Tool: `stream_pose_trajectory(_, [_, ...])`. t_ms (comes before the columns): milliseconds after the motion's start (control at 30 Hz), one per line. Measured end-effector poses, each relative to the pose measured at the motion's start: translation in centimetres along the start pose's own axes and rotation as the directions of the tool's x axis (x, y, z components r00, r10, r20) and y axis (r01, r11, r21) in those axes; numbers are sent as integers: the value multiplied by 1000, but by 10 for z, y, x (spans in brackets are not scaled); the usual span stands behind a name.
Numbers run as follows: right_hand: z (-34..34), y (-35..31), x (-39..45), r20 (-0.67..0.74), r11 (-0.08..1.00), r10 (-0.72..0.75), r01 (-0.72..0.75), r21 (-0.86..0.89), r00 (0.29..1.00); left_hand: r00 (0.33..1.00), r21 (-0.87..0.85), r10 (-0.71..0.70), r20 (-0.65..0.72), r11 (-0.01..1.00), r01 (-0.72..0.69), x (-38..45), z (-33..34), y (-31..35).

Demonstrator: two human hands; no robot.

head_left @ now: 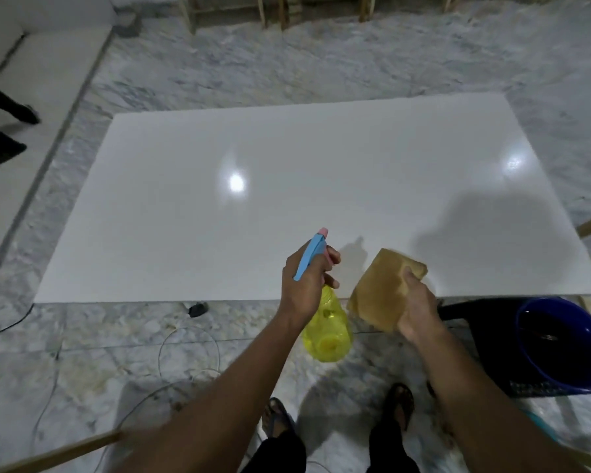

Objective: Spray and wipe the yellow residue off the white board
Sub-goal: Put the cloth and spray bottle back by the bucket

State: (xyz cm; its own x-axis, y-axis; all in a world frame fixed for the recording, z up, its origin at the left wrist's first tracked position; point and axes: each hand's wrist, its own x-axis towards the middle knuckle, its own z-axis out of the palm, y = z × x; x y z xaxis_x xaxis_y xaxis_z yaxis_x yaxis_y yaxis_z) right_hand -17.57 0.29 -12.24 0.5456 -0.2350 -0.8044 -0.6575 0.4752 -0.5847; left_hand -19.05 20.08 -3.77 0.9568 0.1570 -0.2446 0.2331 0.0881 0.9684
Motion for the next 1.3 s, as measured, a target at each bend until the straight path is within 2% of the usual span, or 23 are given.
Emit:
stream_pose_trajectory(133, [-53, -44, 9, 16, 999, -20, 19, 34, 1000, 997, 51, 83, 10, 995, -83, 15, 60, 2])
stream_pose_trajectory(300, [-131, -106, 36, 0, 999, -41, 41, -8, 999, 963, 131, 263, 52, 955, -268, 23, 159, -6])
stream_pose_trajectory(433, [-193, -153, 69, -72, 982, -114, 101, -158, 991, 935, 259, 330, 131, 899, -354, 37, 237, -18])
stream_pose_trajectory(500, [-229, -180, 89, -126, 958, -165, 128, -258, 978, 916, 280, 353, 190, 875, -395, 44, 286, -27])
stream_pose_trajectory(633, [-277, -222, 131, -144, 892, -223, 143, -429, 964, 892, 304, 382, 241, 843, -443, 58, 361, -43])
stream_pose_trajectory(767, [-299, -253, 163, -55, 830, -261, 195, -522, 964, 889, 318, 396, 231, 833, -454, 74, 411, -59])
stream_pose_trajectory(900, [-315, -278, 194, 19, 774, -208, 176, -608, 978, 864, 318, 447, 230, 805, -501, 89, 452, -72])
stream_pose_trajectory(967, [-320, -282, 208, 35, 689, -200, 166, -705, 979, 852, 322, 468, 237, 789, -523, 97, 468, -79])
stream_pose_trajectory(1067, [-329, -275, 221, 58, 396, -305, 182, -900, 951, 845, 335, 471, 254, 776, -534, 103, 483, -87])
stream_pose_trajectory(1133, [-333, -266, 225, 71, 267, -393, 187, -945, 917, 853, 354, 453, 259, 778, -520, 103, 487, -90])
stream_pose_trajectory(1200, [-335, -261, 224, 44, 235, -454, 167, -958, 890, 859, 372, 436, 267, 776, -509, 103, 488, -92])
stream_pose_trajectory(1300, [-338, -259, 223, -7, 242, -467, 120, -963, 884, 856, 357, 427, 292, 781, -512, 103, 487, -94])
